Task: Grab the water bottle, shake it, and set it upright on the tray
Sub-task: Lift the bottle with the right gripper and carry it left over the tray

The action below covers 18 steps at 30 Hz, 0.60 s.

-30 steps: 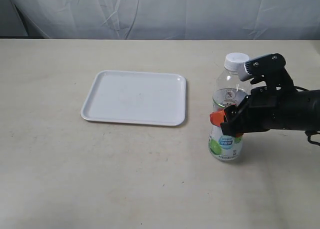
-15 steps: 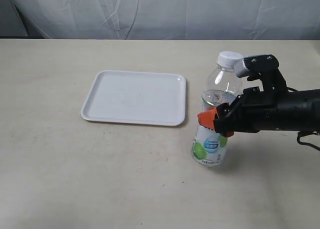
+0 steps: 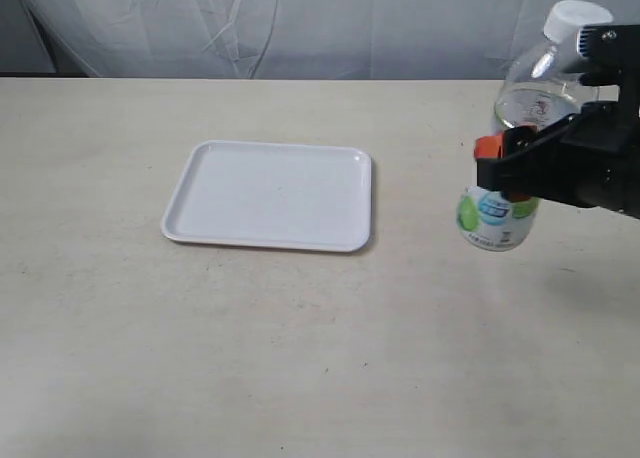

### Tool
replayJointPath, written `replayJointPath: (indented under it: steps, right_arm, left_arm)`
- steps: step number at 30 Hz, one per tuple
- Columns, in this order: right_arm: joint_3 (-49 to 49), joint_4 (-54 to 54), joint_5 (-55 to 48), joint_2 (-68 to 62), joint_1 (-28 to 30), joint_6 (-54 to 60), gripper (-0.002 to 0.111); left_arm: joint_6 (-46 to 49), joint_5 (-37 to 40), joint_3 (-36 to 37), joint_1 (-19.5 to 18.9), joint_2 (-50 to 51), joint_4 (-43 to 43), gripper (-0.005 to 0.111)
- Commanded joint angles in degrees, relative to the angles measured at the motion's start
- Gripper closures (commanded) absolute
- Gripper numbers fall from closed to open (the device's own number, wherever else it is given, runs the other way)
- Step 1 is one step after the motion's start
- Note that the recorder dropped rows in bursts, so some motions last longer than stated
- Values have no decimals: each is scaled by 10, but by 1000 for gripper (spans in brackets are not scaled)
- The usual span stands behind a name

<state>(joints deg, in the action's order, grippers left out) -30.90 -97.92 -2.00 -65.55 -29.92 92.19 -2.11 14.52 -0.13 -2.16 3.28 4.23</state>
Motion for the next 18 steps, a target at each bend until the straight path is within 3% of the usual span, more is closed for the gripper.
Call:
replayJointPath:
  steps: [1, 4, 5, 6, 10, 11, 14, 16, 18]
  right_arm:
    - [-24, 106, -236, 14, -26, 23, 109]
    - [-25, 33, 38, 15, -27, -87, 109]
    - [-25, -13, 78, 14, -27, -122, 109]
    - [-25, -20, 61, 14, -27, -115, 109]
    - [-37, 80, -287, 8, -27, 11, 109]
    - [-41, 114, -274, 8, -27, -19, 109]
    - [-43, 136, -32, 8, -27, -205, 109]
    - [-44, 142, -35, 6, -28, -289, 109]
    - [-58, 165, -153, 6, -31, -262, 109]
  left_arm:
    - [-5, -8, 1, 0, -2, -6, 107]
    - [-5, -8, 1, 0, -2, -6, 107]
    - [-5, -8, 1, 0, -2, -6, 107]
    - [-5, -8, 1, 0, -2, -6, 107]
    - [-5, -8, 1, 0, -2, -6, 107]
    - [-5, -8, 1, 0, -2, -6, 107]
    - [-5, -8, 1, 0, -2, -6, 107]
    - [-5, -8, 1, 0, -2, -6, 107]
    - [-5, -8, 1, 0, -2, -6, 107]
